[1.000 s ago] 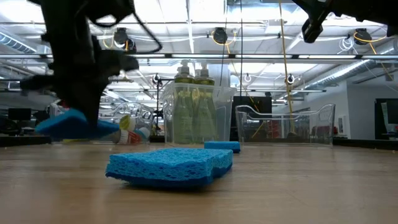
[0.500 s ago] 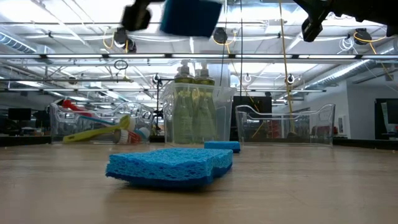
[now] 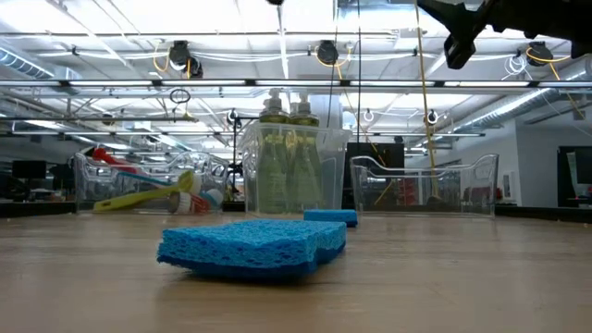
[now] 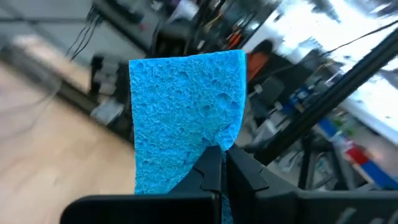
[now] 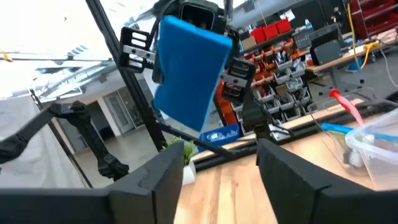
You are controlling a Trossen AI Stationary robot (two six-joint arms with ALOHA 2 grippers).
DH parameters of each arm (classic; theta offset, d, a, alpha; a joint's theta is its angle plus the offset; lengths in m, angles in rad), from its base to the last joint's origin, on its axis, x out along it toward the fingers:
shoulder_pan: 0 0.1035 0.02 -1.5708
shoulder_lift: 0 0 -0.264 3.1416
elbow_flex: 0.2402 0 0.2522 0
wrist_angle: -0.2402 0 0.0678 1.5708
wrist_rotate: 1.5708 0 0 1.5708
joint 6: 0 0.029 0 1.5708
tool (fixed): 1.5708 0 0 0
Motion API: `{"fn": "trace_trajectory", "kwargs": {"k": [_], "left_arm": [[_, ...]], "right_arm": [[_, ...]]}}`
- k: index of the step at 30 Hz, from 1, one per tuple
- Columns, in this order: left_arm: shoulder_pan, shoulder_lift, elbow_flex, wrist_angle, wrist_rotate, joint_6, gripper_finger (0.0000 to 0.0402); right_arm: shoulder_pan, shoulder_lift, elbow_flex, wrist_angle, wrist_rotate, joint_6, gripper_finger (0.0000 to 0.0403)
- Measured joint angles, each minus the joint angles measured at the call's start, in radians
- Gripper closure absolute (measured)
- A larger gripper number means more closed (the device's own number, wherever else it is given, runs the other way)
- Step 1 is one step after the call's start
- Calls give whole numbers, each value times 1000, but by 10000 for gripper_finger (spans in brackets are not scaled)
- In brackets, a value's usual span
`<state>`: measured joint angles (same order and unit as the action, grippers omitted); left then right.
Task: Pick & Place Kitchen Sink Supplies
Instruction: Put the blue sponge into the right transparent bin
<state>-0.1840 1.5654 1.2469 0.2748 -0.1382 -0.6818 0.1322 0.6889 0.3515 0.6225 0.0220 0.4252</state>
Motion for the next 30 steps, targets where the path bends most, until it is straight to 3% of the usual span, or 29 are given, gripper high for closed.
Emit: {"fn": "trace_trajectory", "kwargs": {"k": [8,13,17,20,25,30], "left_arm": [[50,3,0,97,-70,71,398],[56,20,1,147,-170,119,398],[55,70,23,147,-242,152,398],[55,139,99,113,-258,247,398],[50,236,283,-152,-350,355,398],[24,273,393,-318,-461,457,398]], "right_arm": [[-1,60,0,151,31,-30,153],[-15,79,19,169,109,-12,143],[-20,100,100,131,108,-65,144],[-20,133,193,20,116,-119,146],[-21,161,312,-267,160,-172,143],[-21,160,348,-314,216,-198,144]]}}
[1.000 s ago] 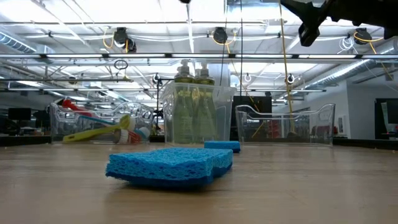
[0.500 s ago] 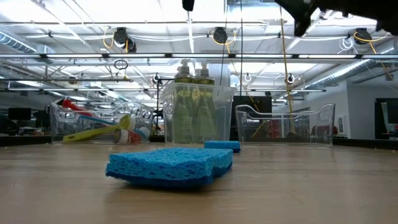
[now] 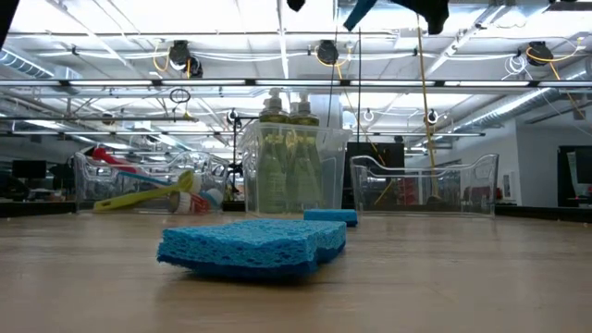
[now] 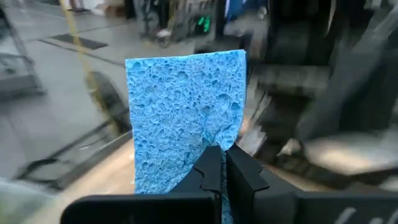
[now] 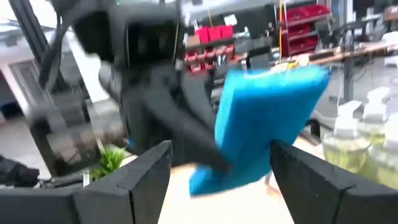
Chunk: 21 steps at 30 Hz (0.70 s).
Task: Pick & Place Kitchen Sink Supplies
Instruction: Put the blue sponge into the right transparent bin
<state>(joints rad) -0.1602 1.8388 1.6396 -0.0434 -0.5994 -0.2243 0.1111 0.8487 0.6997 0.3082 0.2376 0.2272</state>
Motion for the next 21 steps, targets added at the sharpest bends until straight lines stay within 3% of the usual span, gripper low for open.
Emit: {"fn": "trace_trajectory", "kwargs": {"k": [6,10,21], "left_arm": [[-11,0,15,-82,-85,63,398],[-10,1,13,-93,-87,75,398],[-9,1,13,-61,-157,156,398]], "right_arm": [[-1,1,2,24,44,-11,148],[-1,6,2,35,100,0,149],[-30,106,2,151,135,181,149]]}}
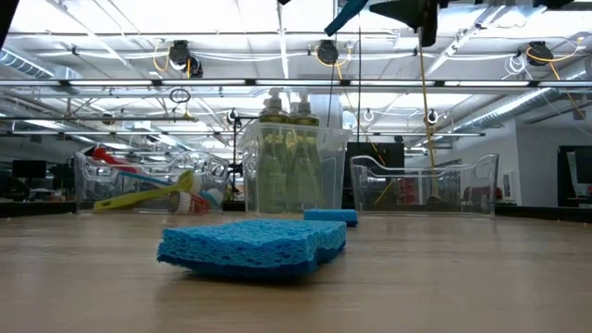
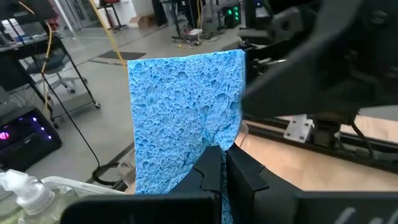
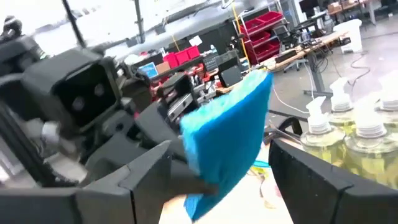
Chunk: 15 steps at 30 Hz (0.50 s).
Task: Pick & Place Kitchen Sink Supplies
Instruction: Put the blue sponge into the right transparent bin
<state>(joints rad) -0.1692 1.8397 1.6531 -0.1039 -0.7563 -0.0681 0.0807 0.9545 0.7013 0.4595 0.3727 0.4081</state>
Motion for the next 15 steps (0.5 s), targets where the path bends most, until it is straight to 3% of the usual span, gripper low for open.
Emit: {"fn": "trace_trajectory", "kwargs": {"k": [9,15], "left_arm": [[-1,6,0,-13,-5,6,399],[0,6,0,-25,-8,11,399]], "right_arm": [[-3,63,-1,89,78,57,153],[-2,81,-1,104,103,85,206]]}}
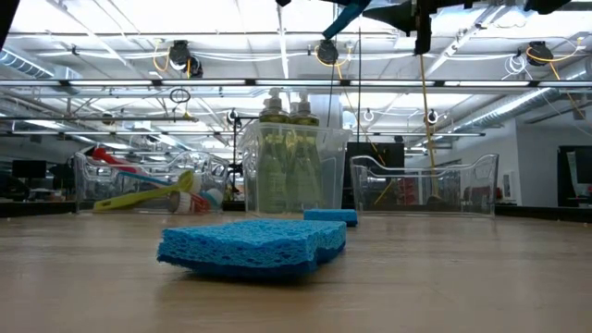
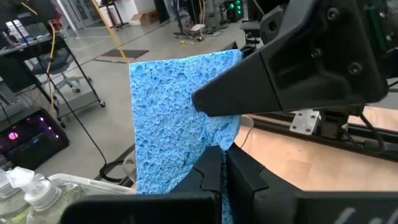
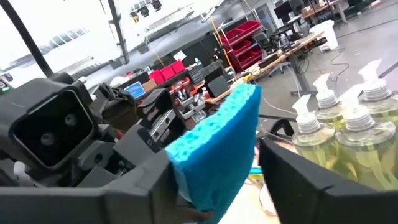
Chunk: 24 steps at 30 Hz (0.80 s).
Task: Pick & Place Kitchen Sink Supplies
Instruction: Put the blue sponge into the right transparent bin
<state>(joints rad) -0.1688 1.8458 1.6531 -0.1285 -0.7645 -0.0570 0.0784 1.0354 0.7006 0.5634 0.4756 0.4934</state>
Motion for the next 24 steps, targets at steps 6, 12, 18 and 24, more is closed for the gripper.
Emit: {"fn": "trace_trajectory", "kwargs": {"k": [6,12,18,24], "left_arm": [[1,0,0,-10,-11,-2,399],[0,0,0,-10,-8,-14,399],[-2,0,0,-10,-5,-15,358],[-14,0,0,-14,1,23,299]], "right_arm": [[0,0,0,1,20,0,307],[10,0,0,3,22,-29,391],[10,-2,0,-5,39,-49,397],[8,-77,0,-100,127,-124,400]]}}
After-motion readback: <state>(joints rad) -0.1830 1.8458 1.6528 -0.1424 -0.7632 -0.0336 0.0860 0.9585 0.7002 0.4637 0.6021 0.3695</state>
